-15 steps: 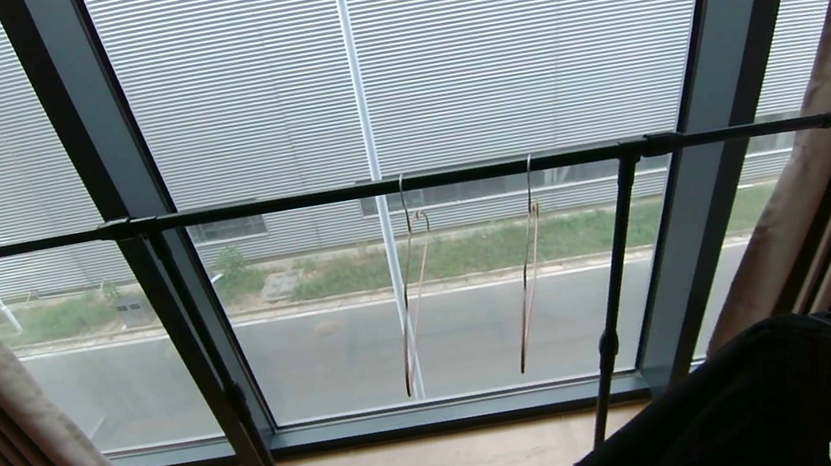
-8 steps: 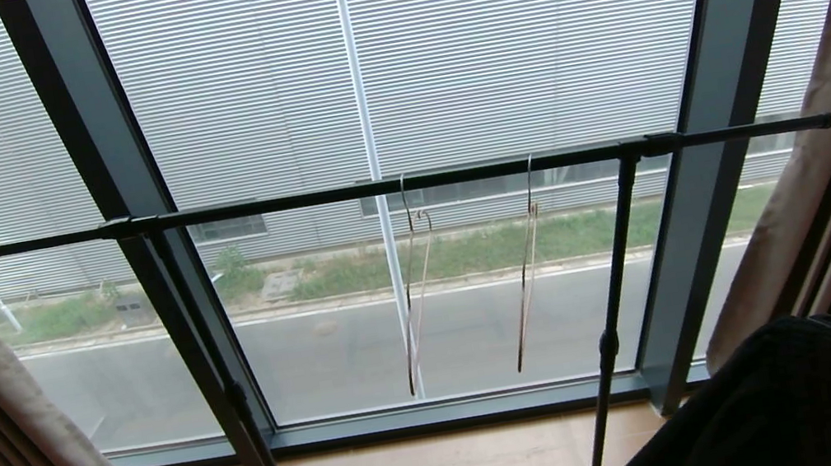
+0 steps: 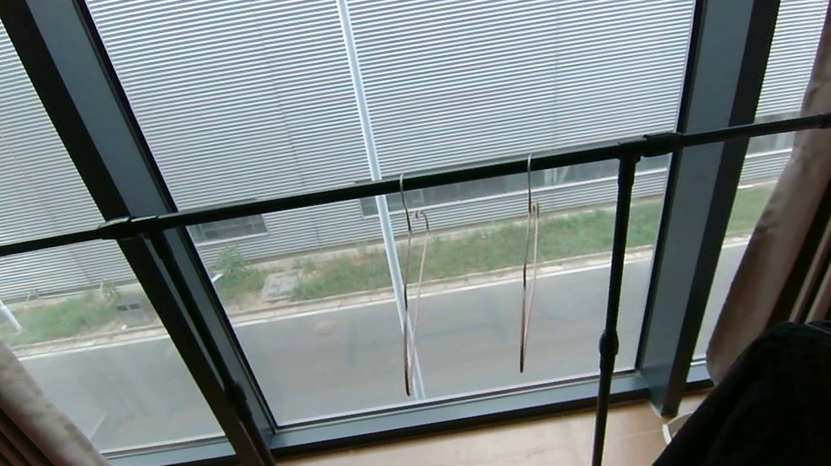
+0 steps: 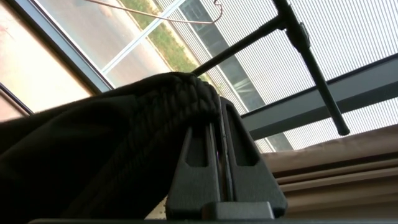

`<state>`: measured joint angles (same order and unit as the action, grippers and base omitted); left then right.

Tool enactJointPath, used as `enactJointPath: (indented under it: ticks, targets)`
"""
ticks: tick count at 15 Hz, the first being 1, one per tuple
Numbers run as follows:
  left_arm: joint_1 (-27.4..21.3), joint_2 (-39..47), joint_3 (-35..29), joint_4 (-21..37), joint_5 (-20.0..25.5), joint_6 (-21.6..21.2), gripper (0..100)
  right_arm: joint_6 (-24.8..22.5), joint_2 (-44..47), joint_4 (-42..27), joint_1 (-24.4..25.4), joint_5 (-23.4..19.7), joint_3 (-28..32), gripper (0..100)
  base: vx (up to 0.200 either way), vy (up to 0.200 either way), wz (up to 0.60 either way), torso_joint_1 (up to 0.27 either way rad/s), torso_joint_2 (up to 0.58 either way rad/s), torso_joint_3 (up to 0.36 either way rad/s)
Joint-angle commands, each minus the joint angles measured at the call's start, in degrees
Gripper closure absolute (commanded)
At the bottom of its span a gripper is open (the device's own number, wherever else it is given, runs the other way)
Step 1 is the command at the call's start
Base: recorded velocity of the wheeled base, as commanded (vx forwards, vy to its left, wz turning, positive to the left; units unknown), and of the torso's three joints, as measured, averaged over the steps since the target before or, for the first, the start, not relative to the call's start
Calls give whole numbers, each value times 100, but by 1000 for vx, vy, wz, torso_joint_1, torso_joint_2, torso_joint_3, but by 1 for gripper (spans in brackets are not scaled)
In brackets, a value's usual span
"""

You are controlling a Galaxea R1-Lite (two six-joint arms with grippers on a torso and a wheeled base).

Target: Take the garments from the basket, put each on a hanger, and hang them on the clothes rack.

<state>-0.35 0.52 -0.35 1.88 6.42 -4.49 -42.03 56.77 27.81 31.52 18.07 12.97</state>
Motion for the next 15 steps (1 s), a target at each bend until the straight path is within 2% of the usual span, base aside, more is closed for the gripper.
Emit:
enactJointPath:
  ticks: [1,8,15]
  targets:
    - [0,9,0,-3,-1,0,0,-7,1,5,3,21,-23,100,0,0,0,0,0,0]
    - [0,9,0,-3,-10,9,0,-7,18,-3,3,13,-14,100,0,0,0,0,0,0]
    - [9,18,0,-3,8,-114,0,2,53,67,20,-5,346,100,0,0,0,0,0,0]
